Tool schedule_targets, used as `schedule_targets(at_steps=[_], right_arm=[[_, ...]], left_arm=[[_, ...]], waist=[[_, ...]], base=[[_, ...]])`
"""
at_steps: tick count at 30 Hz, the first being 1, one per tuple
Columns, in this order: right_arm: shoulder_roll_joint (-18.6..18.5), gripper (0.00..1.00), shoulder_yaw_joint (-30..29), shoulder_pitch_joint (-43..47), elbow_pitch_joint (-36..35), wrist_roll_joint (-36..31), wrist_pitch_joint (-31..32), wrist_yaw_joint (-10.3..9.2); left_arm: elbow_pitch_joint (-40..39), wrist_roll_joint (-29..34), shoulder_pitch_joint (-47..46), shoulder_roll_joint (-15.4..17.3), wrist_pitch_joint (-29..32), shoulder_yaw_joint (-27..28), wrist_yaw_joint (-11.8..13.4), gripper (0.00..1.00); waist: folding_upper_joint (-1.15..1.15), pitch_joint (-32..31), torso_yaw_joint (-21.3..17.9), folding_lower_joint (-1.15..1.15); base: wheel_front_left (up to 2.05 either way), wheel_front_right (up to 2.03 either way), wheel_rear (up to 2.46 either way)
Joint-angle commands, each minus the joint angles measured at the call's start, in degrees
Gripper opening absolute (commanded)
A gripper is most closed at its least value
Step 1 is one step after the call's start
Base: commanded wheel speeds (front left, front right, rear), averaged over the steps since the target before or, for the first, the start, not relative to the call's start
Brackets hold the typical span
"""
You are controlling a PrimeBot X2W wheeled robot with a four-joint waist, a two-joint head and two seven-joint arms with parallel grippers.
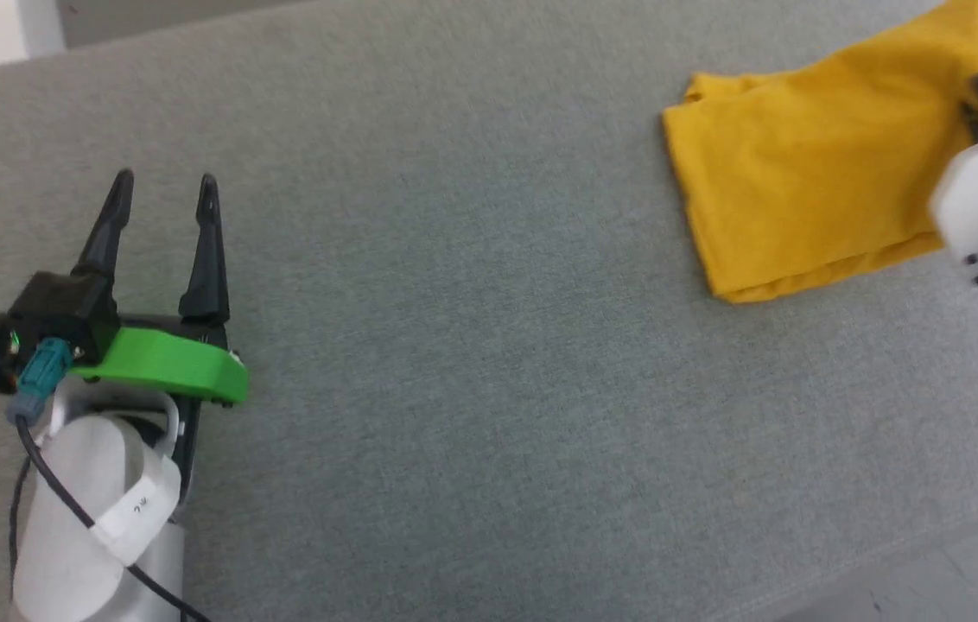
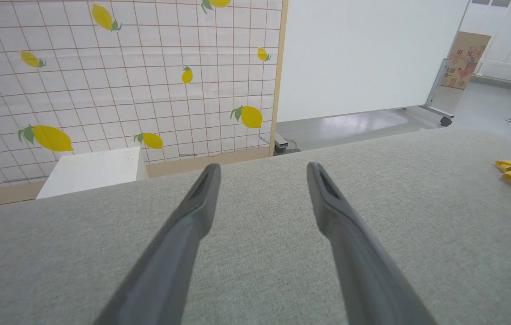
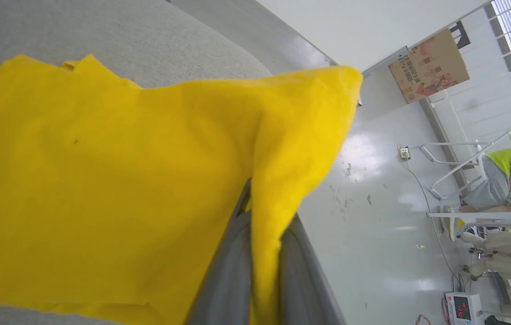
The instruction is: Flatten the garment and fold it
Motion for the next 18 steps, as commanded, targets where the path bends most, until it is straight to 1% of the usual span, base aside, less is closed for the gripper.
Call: schedule_targets(at_steps=[1, 4, 9, 14, 18], right_arm=[[-0.45, 0.00, -1.64, -1.77, 1.28, -0.98, -1.33, -0.12], [-0.78, 0.00, -6.44, -3.68, 4.88, -3.47, -4.05, -0.12], [0.35, 0.00, -14.83, -6.37, 8.45, -8.02, -7.14, -0.12], [1.39, 0.00, -22.43, -8.08, 9.78, -12.93, -8.96, -0.12], [2.45, 0.00, -26.88, -8.77, 10.57, -16.77, -10.16, -0.12]], left_arm=[[-0.78, 0.31, -1.36, 1.00, 0.55, -0.38, -0.13, 1.00], [-2.42, 0.27, -2.41, 2.14, 1.79, -1.27, -0.21, 1.00], [-4.92, 0.39, -3.57, 3.83, 3.77, -2.04, -0.26, 1.00], [-6.77, 0.10, -4.36, 4.77, 4.79, -2.12, -0.24, 1.00], [-7.71, -0.01, -4.05, 5.36, 5.19, -1.95, -0.07, 1.00]], waist=[[0.00, 5.79, -3.03, 0.00], [0.00, 7.85, -2.35, 0.00], [0.00, 10.86, -0.69, 0.00], [0.00, 12.81, 1.21, 0.00], [0.00, 13.22, 1.95, 0.00]], base=[[0.00, 0.00, 0.00], [0.00, 0.00, 0.00], [0.00, 0.00, 0.00], [0.00, 0.00, 0.00], [0.00, 0.00, 0.00]])
